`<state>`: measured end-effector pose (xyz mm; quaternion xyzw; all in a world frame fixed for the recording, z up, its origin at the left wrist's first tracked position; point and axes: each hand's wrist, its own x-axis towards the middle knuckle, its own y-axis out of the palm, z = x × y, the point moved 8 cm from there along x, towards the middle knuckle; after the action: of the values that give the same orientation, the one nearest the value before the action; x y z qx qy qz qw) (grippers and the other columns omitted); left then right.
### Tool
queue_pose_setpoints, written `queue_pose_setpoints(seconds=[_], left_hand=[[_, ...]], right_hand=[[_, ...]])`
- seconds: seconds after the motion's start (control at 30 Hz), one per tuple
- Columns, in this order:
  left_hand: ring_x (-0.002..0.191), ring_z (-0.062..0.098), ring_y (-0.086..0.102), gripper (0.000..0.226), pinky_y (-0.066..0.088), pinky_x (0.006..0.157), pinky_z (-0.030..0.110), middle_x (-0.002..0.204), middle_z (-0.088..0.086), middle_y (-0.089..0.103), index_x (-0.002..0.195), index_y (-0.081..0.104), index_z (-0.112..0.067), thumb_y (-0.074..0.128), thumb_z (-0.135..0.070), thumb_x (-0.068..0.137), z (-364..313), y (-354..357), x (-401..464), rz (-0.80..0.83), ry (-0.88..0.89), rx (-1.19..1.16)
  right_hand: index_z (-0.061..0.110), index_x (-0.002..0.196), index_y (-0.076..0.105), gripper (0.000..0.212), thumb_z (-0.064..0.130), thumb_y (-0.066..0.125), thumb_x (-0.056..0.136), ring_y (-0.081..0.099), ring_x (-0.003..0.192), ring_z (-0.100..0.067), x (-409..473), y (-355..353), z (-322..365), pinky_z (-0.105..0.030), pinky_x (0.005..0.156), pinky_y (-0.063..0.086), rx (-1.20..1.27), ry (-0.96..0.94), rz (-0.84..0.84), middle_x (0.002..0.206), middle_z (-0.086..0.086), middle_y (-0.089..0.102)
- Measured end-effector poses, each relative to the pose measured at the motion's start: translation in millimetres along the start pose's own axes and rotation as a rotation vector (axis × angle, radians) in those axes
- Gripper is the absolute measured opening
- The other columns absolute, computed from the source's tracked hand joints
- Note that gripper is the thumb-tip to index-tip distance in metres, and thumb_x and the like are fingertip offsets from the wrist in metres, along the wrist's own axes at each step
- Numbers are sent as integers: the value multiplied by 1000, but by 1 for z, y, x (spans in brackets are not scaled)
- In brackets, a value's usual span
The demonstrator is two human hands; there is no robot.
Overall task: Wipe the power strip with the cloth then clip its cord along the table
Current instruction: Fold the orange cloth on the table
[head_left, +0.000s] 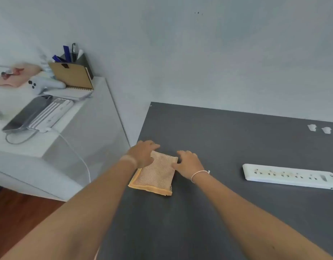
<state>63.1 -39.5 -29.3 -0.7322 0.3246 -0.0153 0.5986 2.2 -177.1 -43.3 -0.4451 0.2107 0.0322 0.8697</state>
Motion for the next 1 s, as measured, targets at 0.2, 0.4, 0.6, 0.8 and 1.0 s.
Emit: queue_pose_setpoints(seconds=[0.2, 0.4, 0.6, 0.8, 1.0], left_hand=[[139, 26, 25, 69, 34, 112, 39, 150, -3, 37, 147, 24, -30, 51, -10, 87, 3, 15, 18, 145, 10, 154], [115, 25, 47, 31, 43, 96, 35, 116, 5, 58, 115, 61, -19, 50, -18, 86, 5, 14, 24, 86, 12, 113], [81, 17, 45, 10, 39, 72, 27, 85, -4, 47, 76, 49, -22, 55, -17, 83, 10, -22, 21, -217, 40, -159], [80, 21, 46, 15, 40, 69, 24, 88, 5, 58, 84, 59, -9, 47, -19, 83, 7, -7, -4, -239, 116, -103], [100, 26, 51, 21, 44, 89, 31, 107, 4, 60, 99, 65, -14, 52, -18, 84, 14, 15, -17, -66, 114, -56]], right_hand=[[12, 120, 51, 49, 35, 65, 80, 42, 118, -28, 15, 13, -3, -38, 97, 42, -97, 9, 16, 123, -8, 50], [18, 83, 46, 11, 7, 48, 83, 46, 87, -23, 27, 8, 3, -33, 75, 40, 14, -51, -27, 93, -6, 54], [16, 80, 48, 14, 3, 48, 83, 46, 77, -20, 27, -32, 11, -30, 67, 37, 148, -185, -208, 78, 4, 48], [15, 77, 58, 18, 10, 42, 72, 56, 65, -23, -4, -27, 25, -34, 59, 48, -180, -515, -377, 75, -1, 63], [25, 77, 60, 28, 19, 34, 71, 60, 72, -17, -22, 13, 7, -20, 66, 38, -283, -554, -241, 79, 8, 64]])
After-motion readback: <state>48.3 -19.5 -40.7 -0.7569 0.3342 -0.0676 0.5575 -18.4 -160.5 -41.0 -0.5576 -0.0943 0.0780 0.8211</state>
